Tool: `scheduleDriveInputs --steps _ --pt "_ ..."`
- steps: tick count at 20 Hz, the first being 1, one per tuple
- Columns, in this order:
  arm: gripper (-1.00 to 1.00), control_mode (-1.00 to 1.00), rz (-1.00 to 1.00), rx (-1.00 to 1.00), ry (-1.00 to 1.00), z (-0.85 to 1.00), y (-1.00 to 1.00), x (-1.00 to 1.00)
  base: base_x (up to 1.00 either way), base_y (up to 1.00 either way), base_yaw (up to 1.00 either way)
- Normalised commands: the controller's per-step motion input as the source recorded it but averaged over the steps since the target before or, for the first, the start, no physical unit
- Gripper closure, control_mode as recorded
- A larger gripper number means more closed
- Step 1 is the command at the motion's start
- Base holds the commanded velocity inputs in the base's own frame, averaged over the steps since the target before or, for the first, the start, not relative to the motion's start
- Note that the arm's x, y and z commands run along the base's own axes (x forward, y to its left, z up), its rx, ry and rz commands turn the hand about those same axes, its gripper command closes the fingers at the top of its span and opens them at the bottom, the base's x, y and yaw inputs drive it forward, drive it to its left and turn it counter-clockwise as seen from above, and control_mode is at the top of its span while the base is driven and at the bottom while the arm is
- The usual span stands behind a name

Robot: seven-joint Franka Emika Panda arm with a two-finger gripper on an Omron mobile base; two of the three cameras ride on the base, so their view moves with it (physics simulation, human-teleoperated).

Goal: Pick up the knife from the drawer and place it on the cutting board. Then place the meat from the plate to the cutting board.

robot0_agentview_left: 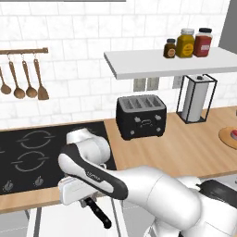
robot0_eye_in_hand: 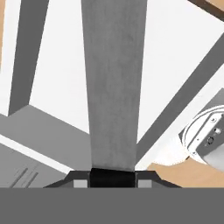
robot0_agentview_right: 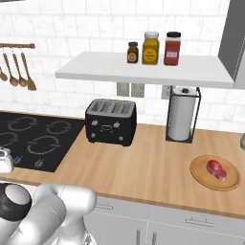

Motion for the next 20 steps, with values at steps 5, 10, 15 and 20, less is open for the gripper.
scheduleDriveInputs --steps 5,10,15,20 --pt "1.0 -1.0 -0.21 0.04 0.0 0.11 -0.36 0.38 0.0 0.0 0.0" --pt "1.0 -1.0 -0.15 0.0 0.0 0.01 -0.04 0.3 0.0 0.0 0.0" --pt "1.0 -1.0 0.0 0.0 0.0 -0.02 0.0 0.0 0.0 0.0 0.0" --pt "1.0 -1.0 0.0 0.0 0.02 -0.13 -0.04 0.17 0.0 0.0 0.0"
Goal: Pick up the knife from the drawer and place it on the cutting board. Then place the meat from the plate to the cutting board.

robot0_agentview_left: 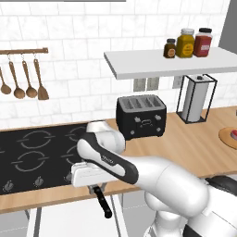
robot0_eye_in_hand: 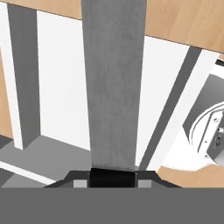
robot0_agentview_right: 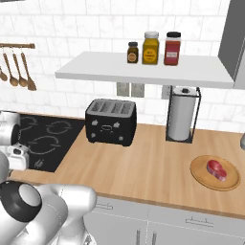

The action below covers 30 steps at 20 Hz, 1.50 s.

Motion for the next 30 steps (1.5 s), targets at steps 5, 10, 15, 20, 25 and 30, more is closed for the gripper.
scheduleDriveInputs --steps 5,10,15,20,25,30 --pt "1.0 -1.0 0.0 0.05 0.0 -0.01 -0.34 0.15 0.0 0.0 0.0" --pt "1.0 1.0 -0.01 0.0 -0.06 -0.02 -0.12 -0.19 -0.4 -0.01 0.0" --pt "1.0 1.0 0.0 0.0 0.0 0.0 0.0 0.0 -1.0 -0.25 -0.08" --pt "1.0 1.0 0.0 0.0 0.0 0.0 0.0 0.0 -1.0 0.01 -0.13" --pt "1.0 1.0 0.0 0.0 0.0 0.0 0.0 0.0 -0.16 1.0 -0.18" --pt "1.0 1.0 0.0 0.0 0.0 0.0 0.0 0.0 0.21 1.0 -0.22"
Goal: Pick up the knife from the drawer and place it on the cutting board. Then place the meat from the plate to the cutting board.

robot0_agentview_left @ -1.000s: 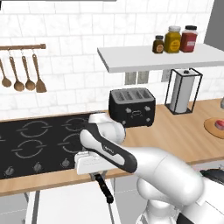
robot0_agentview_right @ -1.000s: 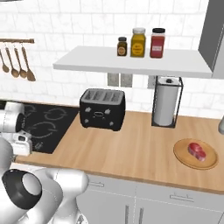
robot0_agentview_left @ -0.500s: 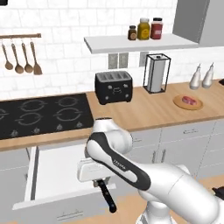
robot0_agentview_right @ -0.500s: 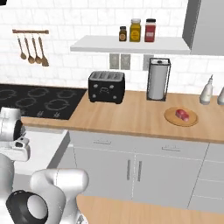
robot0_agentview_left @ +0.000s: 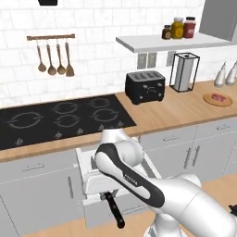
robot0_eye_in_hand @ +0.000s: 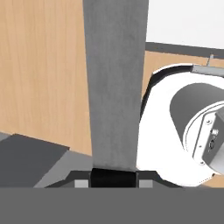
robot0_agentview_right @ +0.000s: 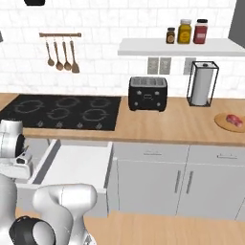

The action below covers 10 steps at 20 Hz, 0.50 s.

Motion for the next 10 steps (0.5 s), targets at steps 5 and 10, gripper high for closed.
scheduleDriveInputs --steps 5,10 --pt "1.0 1.0 0.0 0.0 0.0 0.0 0.0 0.0 0.06 1.0 -0.2" --pt "1.0 1.0 0.0 0.0 0.0 0.0 0.0 0.0 0.0 1.0 -0.15"
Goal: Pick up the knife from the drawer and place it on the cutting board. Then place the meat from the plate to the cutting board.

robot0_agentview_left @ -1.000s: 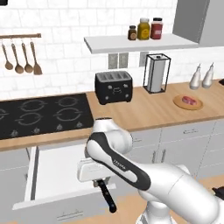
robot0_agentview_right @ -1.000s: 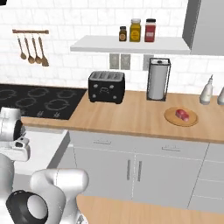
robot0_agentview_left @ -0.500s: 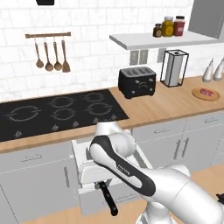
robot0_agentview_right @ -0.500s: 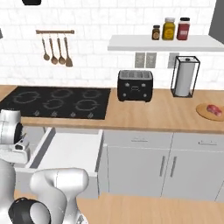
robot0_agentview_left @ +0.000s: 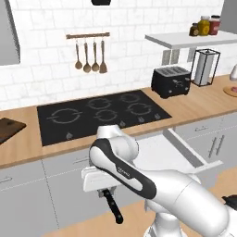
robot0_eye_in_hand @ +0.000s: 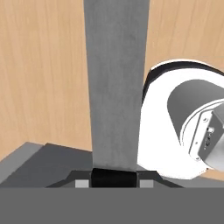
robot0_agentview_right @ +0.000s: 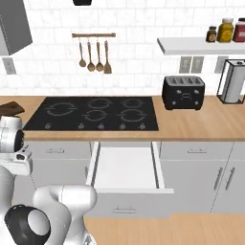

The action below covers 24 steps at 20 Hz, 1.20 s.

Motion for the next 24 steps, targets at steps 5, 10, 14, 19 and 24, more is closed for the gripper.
scheduleDriveInputs --steps 5,10,14,19,24 --pt "1.0 1.0 0.0 0.0 0.0 0.0 0.0 0.0 0.04 1.0 -0.16" --pt "1.0 1.0 0.0 0.0 0.0 0.0 0.0 0.0 0.49 1.0 -0.24" --pt "1.0 1.0 0.0 0.0 0.0 0.0 0.0 0.0 0.61 1.0 -0.27" --pt "1.0 1.0 0.0 0.0 0.0 0.0 0.0 0.0 0.13 1.0 -0.26" --pt "1.0 -1.0 -0.21 0.01 0.0 0.0 0.01 0.17 0.04 0.32 -0.11"
